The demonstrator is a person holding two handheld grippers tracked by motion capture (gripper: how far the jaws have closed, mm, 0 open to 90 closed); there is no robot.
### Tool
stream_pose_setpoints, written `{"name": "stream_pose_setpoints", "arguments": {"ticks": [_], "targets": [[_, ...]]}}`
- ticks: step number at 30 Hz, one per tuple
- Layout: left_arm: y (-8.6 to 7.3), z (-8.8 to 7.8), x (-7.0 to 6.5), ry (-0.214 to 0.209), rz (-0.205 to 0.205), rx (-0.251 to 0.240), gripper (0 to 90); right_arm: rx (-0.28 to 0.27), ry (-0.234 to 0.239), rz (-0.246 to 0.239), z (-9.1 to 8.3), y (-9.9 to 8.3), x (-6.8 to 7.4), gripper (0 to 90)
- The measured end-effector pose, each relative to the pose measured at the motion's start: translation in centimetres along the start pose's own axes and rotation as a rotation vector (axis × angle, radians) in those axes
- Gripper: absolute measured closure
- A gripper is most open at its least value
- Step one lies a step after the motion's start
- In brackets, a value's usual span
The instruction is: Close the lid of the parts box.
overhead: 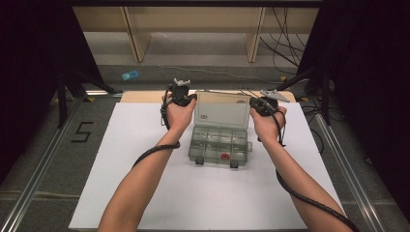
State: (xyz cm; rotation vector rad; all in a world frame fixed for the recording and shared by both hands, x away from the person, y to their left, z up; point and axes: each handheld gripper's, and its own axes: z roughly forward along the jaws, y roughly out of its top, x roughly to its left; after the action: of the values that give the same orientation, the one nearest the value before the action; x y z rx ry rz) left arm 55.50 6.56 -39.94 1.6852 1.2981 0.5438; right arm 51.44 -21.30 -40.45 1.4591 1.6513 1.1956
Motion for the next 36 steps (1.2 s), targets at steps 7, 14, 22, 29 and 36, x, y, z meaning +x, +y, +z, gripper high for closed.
{"name": "stream_pose_setpoints", "arguments": {"ticks": [7,14,22,29,36], "targets": [[-0.2,-0.4,-0.1,0.004,0.01,-0.012,88.9,-0.012,-0.002,-0.018,-0.4,-0.2,0.0,88.4],[-0.4,-0.8,-0.3,0.005,0.02,-0.026,88.9,-0.014,0.01,-0.01,-0.8,-0.3,0.1,88.4],[-0.9,-1.4,-0.4,-0.001,0.022,-0.047,89.0,-0.021,0.024,-0.02,-1.4,-0.5,0.1,88.4],[-1.1,-1.8,-0.4,-0.004,0.031,-0.053,89.0,-0.024,0.026,-0.028,-1.9,-0.7,0.2,88.4],[-1.2,-2.0,-0.5,-0.003,0.039,-0.06,89.2,-0.029,0.031,-0.038,-2.2,-0.8,0.2,88.4]]}}
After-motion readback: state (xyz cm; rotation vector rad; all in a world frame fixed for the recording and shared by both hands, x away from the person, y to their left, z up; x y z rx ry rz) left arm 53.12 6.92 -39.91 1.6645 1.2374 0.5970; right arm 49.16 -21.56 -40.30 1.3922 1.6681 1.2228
